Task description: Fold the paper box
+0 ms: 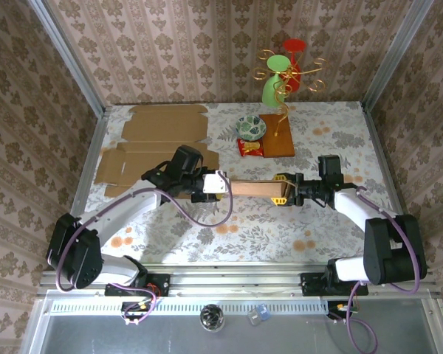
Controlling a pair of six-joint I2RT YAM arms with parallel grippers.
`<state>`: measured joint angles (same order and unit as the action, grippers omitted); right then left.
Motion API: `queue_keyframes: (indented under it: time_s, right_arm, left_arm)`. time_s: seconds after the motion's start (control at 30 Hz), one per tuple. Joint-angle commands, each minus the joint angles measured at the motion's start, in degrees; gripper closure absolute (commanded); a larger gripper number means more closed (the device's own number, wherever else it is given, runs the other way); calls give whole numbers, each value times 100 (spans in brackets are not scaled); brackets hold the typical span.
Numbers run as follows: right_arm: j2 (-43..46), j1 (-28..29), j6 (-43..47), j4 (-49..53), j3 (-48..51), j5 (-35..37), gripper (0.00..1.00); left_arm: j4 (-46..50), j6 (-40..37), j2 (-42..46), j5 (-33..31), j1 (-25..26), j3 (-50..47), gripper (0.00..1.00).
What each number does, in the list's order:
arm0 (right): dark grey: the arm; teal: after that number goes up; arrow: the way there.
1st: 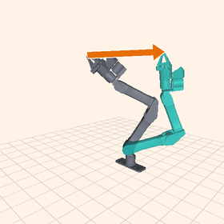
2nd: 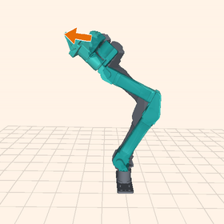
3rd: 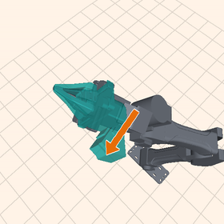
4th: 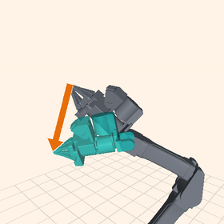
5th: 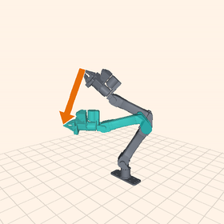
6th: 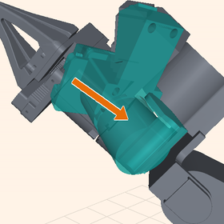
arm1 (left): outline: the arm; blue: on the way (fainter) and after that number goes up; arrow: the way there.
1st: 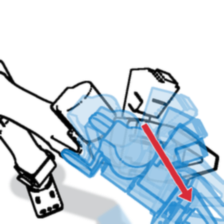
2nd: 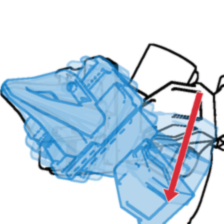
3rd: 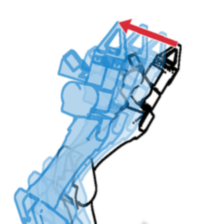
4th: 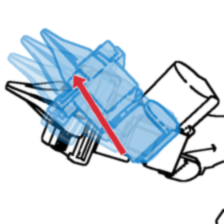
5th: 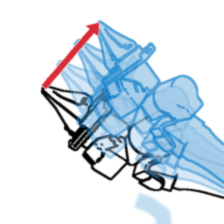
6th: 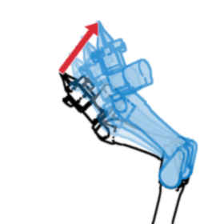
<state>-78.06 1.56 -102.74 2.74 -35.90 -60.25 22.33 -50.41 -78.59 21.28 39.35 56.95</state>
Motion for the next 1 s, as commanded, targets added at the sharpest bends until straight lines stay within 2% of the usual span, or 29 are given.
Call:
queue_keyframes:
  time_s: [0.0,0.1,0.27,0.4,0.53,0.6,0.73,0.87,0.97]
  right_arm:
    - [-95,-230,27,90,8,137,34]
    - [51,-505,459,660,-163,322,26]
    - [680,-933,1341,2201,-608,1255,24]
    - [1713,-1018,1691,3382,-915,2746,26]
    - [2832,-600,2023,4296,-1214,4468,28]
    - [3221,-212,2189,4164,-1109,4933,30]
    - [3510,582,2164,3753,-824,5252,31]
    - [3367,1143,1826,2838,-543,5432,31]
    - [2967,1368,1886,2404,-693,5431,31]
  left_arm:
    - [821,125,-88,454,19,454,54]
    - [1324,296,-266,499,39,788,55]
    - [1795,927,-650,287,194,1286,56]
    - [2283,1440,-1180,-116,350,1828,56]
    - [2845,1888,-1719,-470,456,2441,54]
    - [3128,2003,-1976,-532,487,2714,53]
    - [3417,2144,-2257,-537,540,3087,52]
    - [3579,2155,-2421,-511,602,3343,50]
    - [3685,2166,-2529,-493,612,3510,50]
